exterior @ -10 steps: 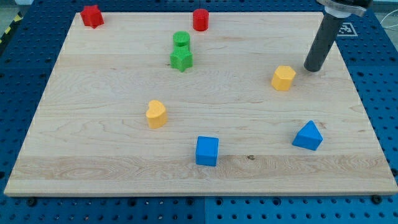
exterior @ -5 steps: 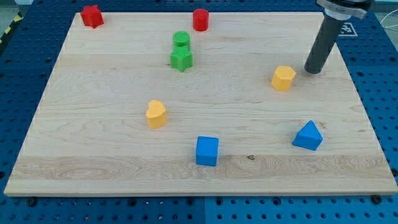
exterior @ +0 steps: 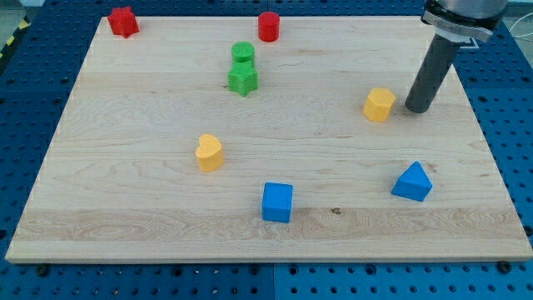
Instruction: Move your arm to the yellow hexagon
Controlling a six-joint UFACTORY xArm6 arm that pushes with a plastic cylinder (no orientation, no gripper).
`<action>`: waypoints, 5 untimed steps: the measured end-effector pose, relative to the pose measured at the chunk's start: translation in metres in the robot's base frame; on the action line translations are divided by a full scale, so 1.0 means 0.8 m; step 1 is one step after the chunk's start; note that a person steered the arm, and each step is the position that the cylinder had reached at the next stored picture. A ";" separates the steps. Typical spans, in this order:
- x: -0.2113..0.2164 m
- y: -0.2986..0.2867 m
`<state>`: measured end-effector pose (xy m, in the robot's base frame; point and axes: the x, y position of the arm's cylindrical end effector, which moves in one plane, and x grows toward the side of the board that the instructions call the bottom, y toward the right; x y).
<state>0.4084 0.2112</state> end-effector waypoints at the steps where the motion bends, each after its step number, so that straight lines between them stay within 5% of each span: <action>1: 0.000 -0.001; 5: 0.000 -0.024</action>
<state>0.4084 0.1919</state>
